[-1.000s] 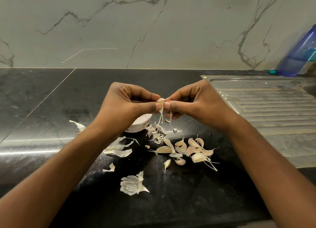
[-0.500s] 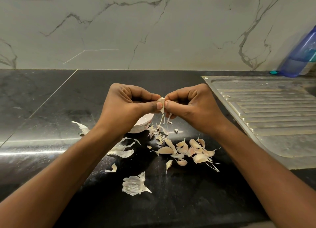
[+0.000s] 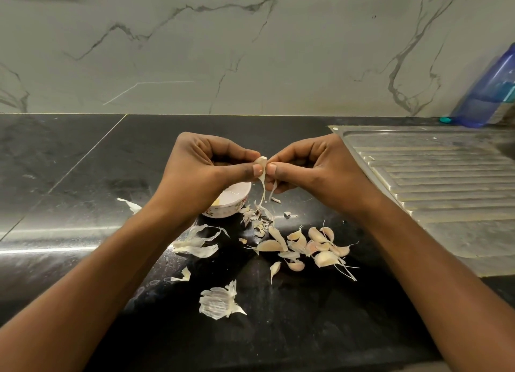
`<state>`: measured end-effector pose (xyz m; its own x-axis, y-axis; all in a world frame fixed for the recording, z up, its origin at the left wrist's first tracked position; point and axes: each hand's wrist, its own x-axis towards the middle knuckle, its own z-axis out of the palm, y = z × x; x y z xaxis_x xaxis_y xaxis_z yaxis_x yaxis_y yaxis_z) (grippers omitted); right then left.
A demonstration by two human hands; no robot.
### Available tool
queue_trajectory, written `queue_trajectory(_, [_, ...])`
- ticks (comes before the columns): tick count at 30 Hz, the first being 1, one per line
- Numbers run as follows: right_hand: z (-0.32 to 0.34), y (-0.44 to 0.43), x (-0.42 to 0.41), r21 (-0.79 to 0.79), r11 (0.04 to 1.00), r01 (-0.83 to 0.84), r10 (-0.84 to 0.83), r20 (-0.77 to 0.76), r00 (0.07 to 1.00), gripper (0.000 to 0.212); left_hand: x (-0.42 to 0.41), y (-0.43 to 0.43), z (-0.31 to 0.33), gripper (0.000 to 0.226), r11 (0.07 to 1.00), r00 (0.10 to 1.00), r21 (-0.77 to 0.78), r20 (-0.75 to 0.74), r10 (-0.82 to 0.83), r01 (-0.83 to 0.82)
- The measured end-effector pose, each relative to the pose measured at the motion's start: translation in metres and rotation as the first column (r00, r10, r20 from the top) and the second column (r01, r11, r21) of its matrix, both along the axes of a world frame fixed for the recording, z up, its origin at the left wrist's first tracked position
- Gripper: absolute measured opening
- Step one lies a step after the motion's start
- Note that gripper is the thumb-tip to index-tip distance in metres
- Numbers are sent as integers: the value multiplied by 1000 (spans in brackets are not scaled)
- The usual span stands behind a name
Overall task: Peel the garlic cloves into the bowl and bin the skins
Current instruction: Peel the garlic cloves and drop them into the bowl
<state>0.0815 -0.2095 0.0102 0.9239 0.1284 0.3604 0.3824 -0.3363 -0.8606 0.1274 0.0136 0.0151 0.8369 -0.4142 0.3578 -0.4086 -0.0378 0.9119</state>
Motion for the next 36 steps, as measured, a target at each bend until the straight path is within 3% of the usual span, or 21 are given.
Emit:
queue_trajectory(6, [-3, 3, 3, -45, 998, 47, -44, 61, 997, 9, -3, -3, 0, 27, 999, 998, -23, -49, -33, 32])
queue_trajectory(12, [-5, 4, 7, -79, 994, 81, -72, 107, 992, 7, -3, -4, 2, 36, 988, 970, -124, -214, -116, 91])
queue_trajectory(23, [-5, 6, 7, -87, 995, 50, -40, 111, 993, 6, -3, -4, 1, 48, 990, 971, -96, -206, -123, 105])
queue_trajectory(33, [-1, -5, 9, -115, 965, 237, -216, 171, 961, 7, -2, -3, 3, 47, 981, 950, -138, -263, -166, 133])
queue_trajectory(36, [1, -6, 6, -110, 974, 197, -179, 157, 971, 5, -1, -3, 2, 47, 980, 950, -138, -259, -174, 142])
